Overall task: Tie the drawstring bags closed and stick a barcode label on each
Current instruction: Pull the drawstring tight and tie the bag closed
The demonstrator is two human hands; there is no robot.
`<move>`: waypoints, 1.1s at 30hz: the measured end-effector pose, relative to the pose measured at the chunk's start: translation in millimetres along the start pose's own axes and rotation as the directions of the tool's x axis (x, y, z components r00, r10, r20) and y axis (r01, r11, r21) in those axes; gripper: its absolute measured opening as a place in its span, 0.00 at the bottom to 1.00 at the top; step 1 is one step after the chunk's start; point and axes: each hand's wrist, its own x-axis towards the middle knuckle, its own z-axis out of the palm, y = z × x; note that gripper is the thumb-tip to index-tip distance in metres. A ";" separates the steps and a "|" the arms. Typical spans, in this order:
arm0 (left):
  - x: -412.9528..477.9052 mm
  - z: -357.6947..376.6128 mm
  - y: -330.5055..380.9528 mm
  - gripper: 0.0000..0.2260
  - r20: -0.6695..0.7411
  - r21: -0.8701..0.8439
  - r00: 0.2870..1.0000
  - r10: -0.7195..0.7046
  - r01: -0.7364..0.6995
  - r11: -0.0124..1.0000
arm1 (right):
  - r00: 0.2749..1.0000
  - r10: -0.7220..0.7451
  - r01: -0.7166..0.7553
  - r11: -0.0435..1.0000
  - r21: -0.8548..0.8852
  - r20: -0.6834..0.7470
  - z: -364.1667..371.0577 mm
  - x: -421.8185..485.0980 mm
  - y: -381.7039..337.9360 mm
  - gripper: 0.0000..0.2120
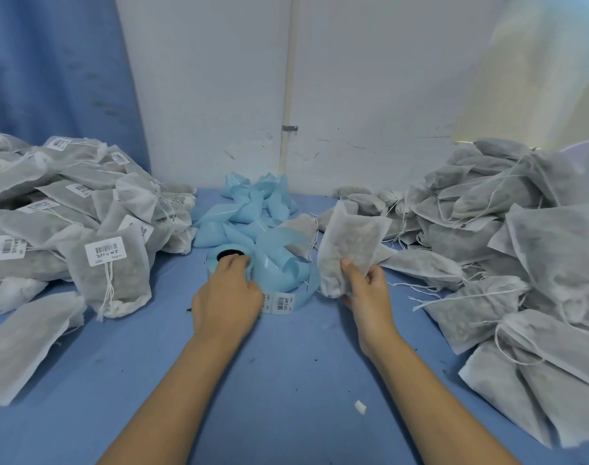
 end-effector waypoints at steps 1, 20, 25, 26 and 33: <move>0.3 0.5 -2.0 0.20 0.023 0.013 1.000 0.011 -0.012 1.000 | 1.000 -0.002 0.002 1.000 -0.002 -0.006 0.3 0.2 1.0 0.07; -13.1 9.0 18.0 0.05 -0.110 -0.274 0.973 0.205 -0.228 0.934 | 0.951 0.260 -0.298 0.917 0.264 0.169 10.9 -10.3 -4.7 0.11; -27.2 25.5 51.1 0.05 0.357 -0.715 0.934 0.008 0.268 0.646 | 0.951 0.245 -0.287 0.926 0.245 0.188 9.7 -10.6 -4.5 0.14; -28.1 26.6 53.6 0.05 0.419 -0.755 0.908 -0.023 0.363 0.546 | 0.953 0.237 -0.277 0.934 0.224 0.190 9.0 -10.3 -4.1 0.15; -26.4 28.7 46.2 0.06 0.567 -0.793 0.817 -0.101 0.575 0.200 | 0.922 0.247 -0.283 0.955 0.084 0.299 7.0 -11.3 -3.0 0.15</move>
